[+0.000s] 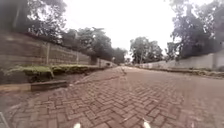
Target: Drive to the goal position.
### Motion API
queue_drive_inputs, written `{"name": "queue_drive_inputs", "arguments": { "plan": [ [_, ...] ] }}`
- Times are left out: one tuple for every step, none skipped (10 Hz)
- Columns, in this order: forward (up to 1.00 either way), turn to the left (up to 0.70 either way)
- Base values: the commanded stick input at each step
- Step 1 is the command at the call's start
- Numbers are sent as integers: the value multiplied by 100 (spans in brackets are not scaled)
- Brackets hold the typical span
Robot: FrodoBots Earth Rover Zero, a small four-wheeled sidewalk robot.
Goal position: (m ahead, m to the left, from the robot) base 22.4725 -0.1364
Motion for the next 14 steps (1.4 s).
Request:
{"name": "queue_drive_inputs", "arguments": {
  "plan": [
    [50,16],
    [50,2],
    [50,0],
    [50,13],
    [50,10],
    [50,6],
    [50,3],
    [50,0],
    [50,0],
    [50,0],
    [50,0],
    [50,0],
    [50,4],
    [50,13]
  ]
}}
